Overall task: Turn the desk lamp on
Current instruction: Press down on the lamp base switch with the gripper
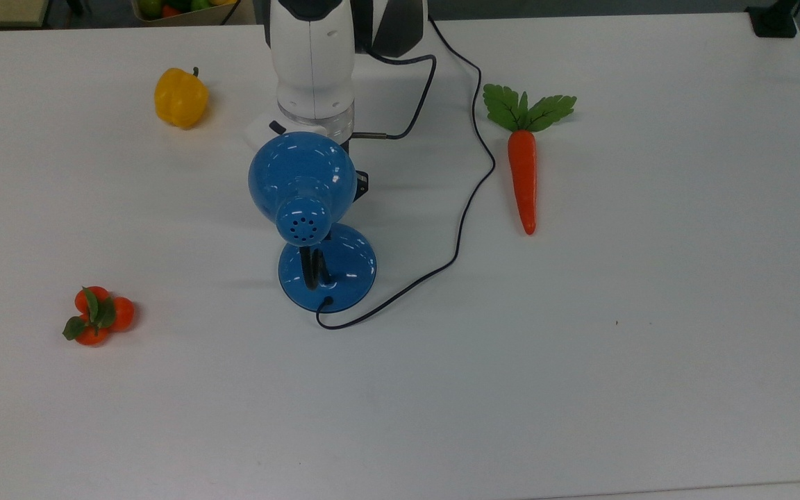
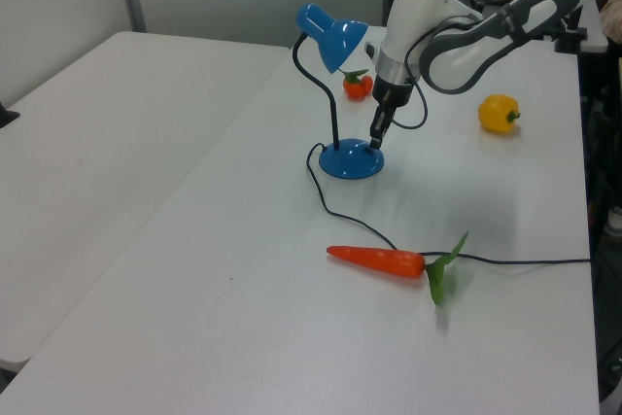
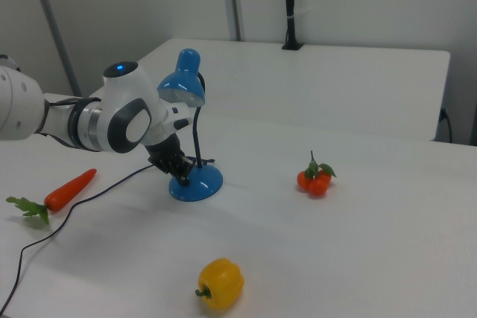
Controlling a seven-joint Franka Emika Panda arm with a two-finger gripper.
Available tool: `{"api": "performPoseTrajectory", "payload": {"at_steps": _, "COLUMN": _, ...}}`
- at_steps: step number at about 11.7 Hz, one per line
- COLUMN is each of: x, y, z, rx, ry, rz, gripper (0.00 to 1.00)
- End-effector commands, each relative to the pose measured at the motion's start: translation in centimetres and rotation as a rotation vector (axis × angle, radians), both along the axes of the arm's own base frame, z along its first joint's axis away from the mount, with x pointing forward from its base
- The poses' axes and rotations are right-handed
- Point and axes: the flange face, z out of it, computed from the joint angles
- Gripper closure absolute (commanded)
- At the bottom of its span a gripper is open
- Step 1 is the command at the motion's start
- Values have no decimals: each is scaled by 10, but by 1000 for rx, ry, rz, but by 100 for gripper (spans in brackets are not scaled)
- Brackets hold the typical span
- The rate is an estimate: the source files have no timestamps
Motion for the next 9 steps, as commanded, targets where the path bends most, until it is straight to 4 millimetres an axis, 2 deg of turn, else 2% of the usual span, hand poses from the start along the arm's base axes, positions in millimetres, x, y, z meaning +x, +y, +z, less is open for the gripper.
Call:
{"api": "performPoseTrajectory", "payload": {"at_steps": 1, "x": 5, "y": 2, "z": -3, "rx": 23, "ry": -42, "rz": -34, "gripper": 100}}
{"api": "performPoseTrajectory", "payload": {"at_steps": 3, "x": 9, "y": 3, "z": 1, "rx": 26, "ry": -60, "rz": -35, "gripper": 100}}
{"api": "performPoseTrajectory", "payload": {"at_steps": 9, "x": 13, "y": 4, "z": -8, "rx": 27, "ry": -77, "rz": -32, "gripper": 100}}
